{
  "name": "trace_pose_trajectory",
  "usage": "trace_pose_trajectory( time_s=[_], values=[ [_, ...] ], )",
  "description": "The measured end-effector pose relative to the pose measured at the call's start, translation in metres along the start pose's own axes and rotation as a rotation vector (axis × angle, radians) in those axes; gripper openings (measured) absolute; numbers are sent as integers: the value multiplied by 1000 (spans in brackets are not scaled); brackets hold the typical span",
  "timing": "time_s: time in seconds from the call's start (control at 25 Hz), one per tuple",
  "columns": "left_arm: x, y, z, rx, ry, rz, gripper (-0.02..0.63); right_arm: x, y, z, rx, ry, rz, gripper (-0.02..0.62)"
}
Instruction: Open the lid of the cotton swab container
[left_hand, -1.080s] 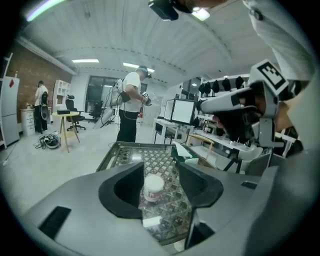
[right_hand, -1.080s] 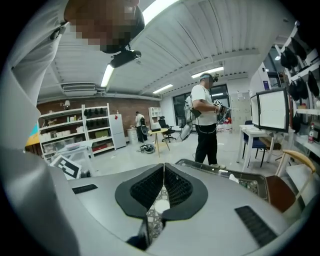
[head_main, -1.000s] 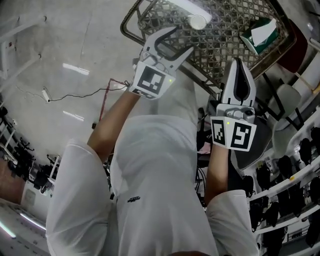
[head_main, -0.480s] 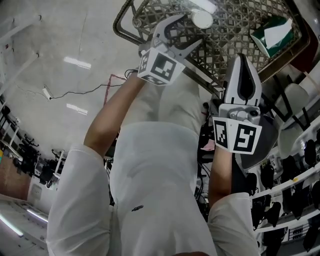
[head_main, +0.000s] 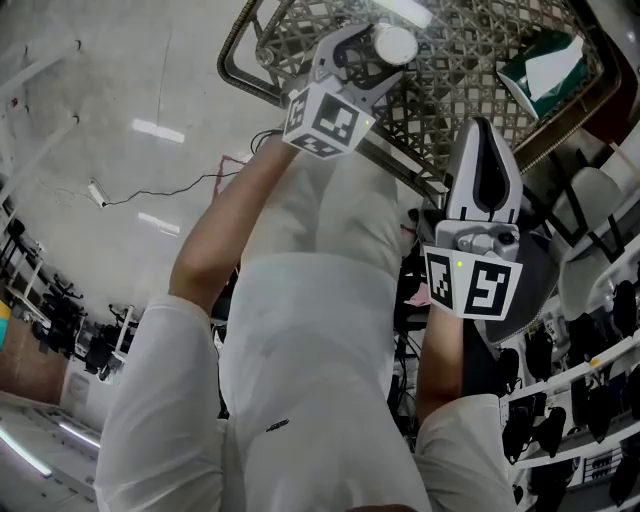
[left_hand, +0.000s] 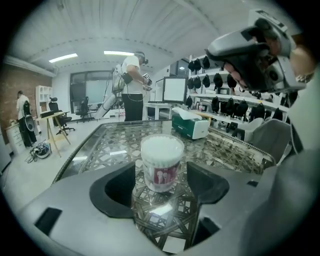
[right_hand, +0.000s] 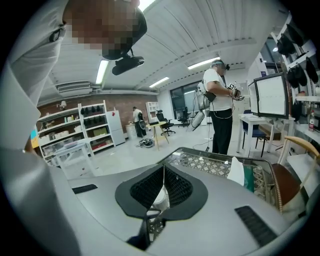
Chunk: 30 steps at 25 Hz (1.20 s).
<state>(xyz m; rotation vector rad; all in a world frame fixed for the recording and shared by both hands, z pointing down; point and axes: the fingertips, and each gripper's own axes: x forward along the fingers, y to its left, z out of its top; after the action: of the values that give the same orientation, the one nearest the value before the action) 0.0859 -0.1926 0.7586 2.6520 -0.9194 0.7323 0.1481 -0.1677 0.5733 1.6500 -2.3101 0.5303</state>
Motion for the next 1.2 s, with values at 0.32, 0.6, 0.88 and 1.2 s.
trace_pose_trajectory(
  time_s=[0.32,0.6,0.88,1.2],
  values=[
    [21,-1,5,84,18,3,274,-6,-5,-1,12,-1,-10,0],
    [29,2,6,46,-1,17,255,-12,-6,-3,16,-9,-16,0],
    [24,-6,11,55,24,-6,253,-21,-6,-2,7,-17,-15,0],
    [-12,-16,40,-7,-21,-19,253,-40,2,9,-6,-47,-17,0]
  ],
)
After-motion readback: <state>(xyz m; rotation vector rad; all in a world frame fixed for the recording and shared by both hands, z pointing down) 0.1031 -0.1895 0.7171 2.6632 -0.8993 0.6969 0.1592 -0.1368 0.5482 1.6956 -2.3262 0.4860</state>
